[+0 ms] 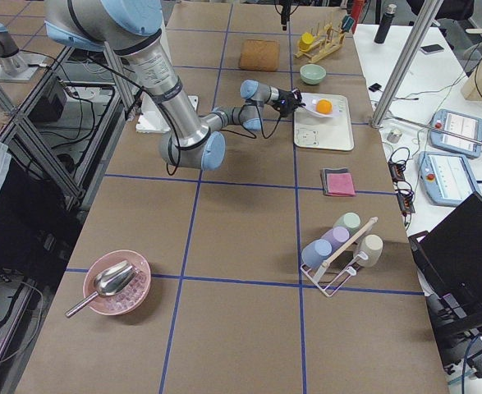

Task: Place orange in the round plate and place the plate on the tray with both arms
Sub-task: 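Slide the plate with the right gripper onto the bear tray while the left arm retracts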

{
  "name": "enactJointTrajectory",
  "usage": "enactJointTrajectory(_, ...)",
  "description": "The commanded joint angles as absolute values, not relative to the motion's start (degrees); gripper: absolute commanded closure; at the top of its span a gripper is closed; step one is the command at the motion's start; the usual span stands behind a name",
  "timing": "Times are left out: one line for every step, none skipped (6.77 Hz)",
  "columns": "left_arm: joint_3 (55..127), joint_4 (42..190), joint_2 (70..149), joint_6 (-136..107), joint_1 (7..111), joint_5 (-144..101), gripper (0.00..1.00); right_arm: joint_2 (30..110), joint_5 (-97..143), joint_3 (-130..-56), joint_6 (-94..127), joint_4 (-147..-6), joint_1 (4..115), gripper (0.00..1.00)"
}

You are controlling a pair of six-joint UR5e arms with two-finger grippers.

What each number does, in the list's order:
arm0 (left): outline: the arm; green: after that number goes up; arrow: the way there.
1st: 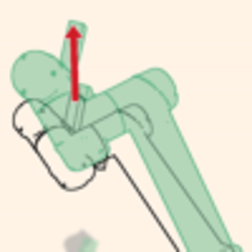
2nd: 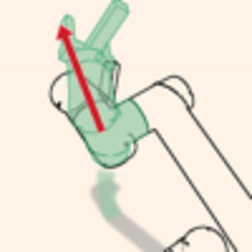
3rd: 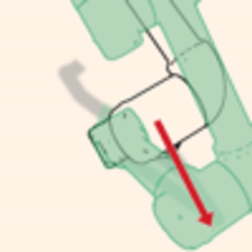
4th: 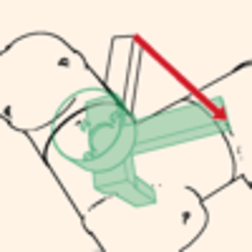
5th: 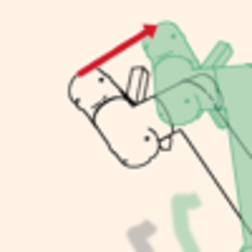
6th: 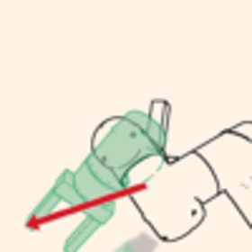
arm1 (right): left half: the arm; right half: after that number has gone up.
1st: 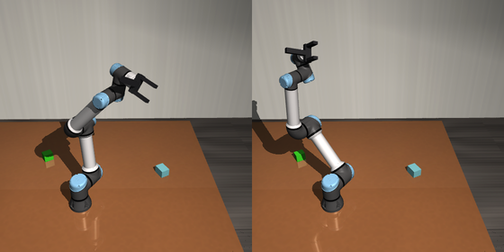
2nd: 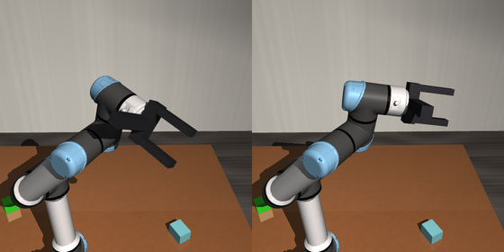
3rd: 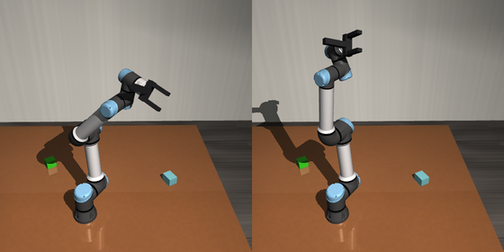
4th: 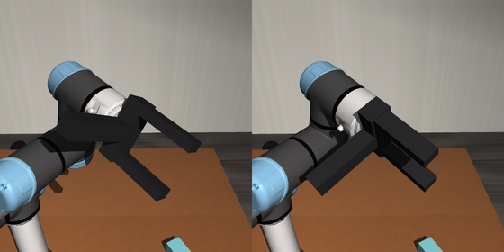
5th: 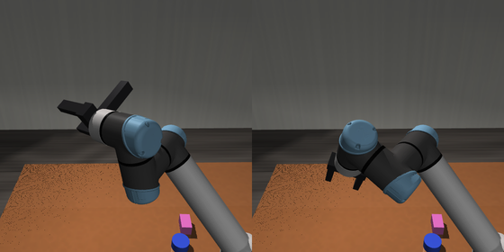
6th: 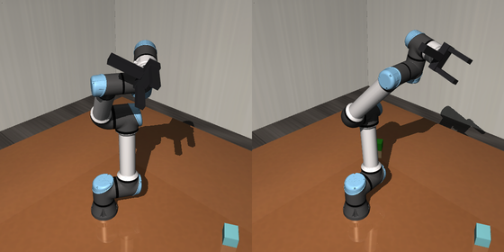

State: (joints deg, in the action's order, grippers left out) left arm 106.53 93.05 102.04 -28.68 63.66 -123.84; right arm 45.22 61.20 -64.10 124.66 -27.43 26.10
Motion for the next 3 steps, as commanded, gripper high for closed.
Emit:
enactJointTrajectory(106.5,93.1,102.0,-28.7,63.7,-123.8,0.04,45.1,61.5,-64.0,124.7,-29.9,26.1,0.45)
enactJointTrajectory(106.4,93.1,102.0,-28.7,63.9,-123.8,0.04,45.0,61.9,-64.1,124.7,-31.8,26.4,0.22)
enactJointTrajectory(106.5,93.0,102.0,-28.7,63.9,-123.8,0.04,45.1,66.4,-65.0,123.8,-33.6,28.2,0.01)
